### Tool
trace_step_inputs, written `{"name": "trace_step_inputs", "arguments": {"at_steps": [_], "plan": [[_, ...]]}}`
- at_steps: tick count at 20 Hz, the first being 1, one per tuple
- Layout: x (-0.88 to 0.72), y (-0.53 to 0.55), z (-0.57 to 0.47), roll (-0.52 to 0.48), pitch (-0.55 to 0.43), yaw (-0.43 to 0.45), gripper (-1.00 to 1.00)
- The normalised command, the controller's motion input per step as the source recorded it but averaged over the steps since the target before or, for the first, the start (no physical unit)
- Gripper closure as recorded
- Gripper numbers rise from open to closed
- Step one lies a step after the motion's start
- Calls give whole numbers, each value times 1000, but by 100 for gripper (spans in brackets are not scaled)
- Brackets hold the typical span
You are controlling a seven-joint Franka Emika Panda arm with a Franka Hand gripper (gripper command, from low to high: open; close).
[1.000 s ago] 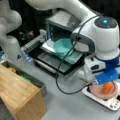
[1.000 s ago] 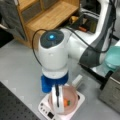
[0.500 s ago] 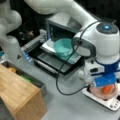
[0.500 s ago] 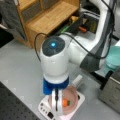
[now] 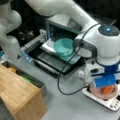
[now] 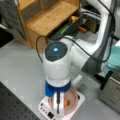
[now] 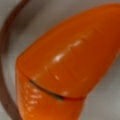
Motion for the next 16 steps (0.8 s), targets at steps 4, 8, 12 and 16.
{"name": "trace_step_inputs", "arguments": {"at_steps": [4,8,12,16], "plan": [[278,68,-7,-343,80,19,-100],[277,88,-4,-333,62,33,-100],[299,109,-2,-341,69,35,-100],[310,137,13,-356,101,41,-100]]}}
